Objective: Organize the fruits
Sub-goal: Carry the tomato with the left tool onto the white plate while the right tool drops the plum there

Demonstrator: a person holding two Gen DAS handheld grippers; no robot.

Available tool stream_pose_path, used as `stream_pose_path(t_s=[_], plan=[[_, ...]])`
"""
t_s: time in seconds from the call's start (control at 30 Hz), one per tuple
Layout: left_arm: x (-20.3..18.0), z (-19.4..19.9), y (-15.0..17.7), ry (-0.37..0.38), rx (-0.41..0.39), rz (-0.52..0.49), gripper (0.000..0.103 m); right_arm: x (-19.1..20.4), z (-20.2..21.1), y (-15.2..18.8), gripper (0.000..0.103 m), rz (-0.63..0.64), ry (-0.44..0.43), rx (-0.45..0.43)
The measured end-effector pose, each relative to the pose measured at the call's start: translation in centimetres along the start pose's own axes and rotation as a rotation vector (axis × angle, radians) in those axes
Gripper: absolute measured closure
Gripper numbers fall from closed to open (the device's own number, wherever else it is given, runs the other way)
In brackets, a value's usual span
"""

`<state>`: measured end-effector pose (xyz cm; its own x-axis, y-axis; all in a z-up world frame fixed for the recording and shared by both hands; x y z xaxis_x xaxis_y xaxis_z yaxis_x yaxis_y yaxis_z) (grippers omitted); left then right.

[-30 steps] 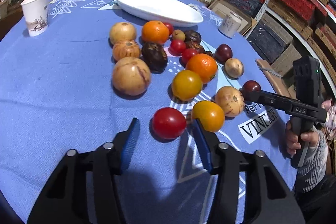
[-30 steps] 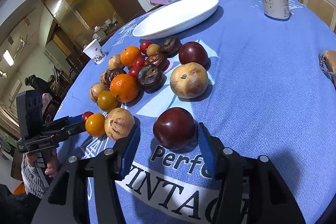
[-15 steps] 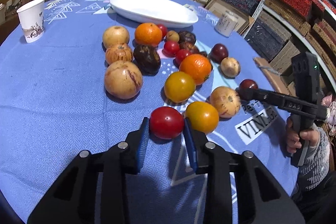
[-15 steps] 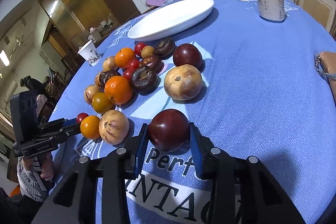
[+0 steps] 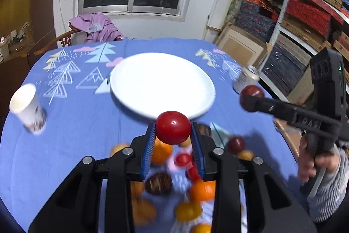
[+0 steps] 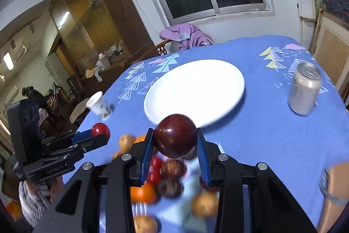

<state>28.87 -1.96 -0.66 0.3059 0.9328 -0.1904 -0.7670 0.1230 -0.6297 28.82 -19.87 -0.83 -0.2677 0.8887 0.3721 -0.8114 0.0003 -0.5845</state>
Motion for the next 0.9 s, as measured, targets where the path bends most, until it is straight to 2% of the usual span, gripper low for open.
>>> stream_pose_path(t_s=[0.13, 0.3, 0.37, 0.47, 0.67, 0.7, 0.73, 0.87, 0.9], plan=[[1.8, -4.7, -2.6, 0.011, 0.059, 0.073, 0.071, -1.6, -5.4, -1.9, 0.065, -0.055, 0.020, 0.052], [3.8, -9.7, -2.2, 0.010, 0.153, 0.117, 0.071, -2.7, -8.7, -1.8, 0.063, -0.051, 0.060, 0.104], [3.8, -9.9, -2.6, 0.015, 0.133, 0.109, 0.071, -2.8, -9.0, -1.8, 0.063, -0.027, 0.074, 0.113], [3.6, -10.0, -2.7, 0.044, 0.131, 0.112, 0.064, -2.7, -8.7, -1.9, 0.059, -0.022, 0.077, 0.101], [3.7, -9.9, -2.7, 0.052, 0.130, 0.125, 0.062, -2.2, -7.7, -1.9, 0.059, -0.029, 0.055, 0.083], [3.8, -9.7, -2.7, 0.046, 0.130, 0.130, 0.056, -2.0, -7.3, -2.0, 0.059, -0.028, 0.052, 0.078], [4.0, -9.4, -2.8, 0.038, 0.125, 0.139, 0.050, -1.8, -6.6, -2.1, 0.057, -0.029, 0.047, 0.066], [4.4, -5.8, -3.0, 0.009, 0.063, 0.143, 0.048, -0.7, -3.1, -1.7, 0.046, -0.014, 0.037, 0.008], [4.5, -4.6, -2.8, -0.006, 0.046, 0.139, 0.043, -0.5, -2.2, -1.4, 0.043, -0.009, 0.039, -0.008]])
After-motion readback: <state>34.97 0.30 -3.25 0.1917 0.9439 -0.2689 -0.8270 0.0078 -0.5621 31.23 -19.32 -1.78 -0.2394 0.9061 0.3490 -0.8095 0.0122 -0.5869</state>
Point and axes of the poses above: each gripper's, at about its wrist camera, not at the fingertips, and z roughly against the way its jaws point, x to its left, y to its underside, the point moved 7 cm from there along -z, roughly the way its jaws point, and after that the axes turned 8 degrees about x, right-handed, at the moved point
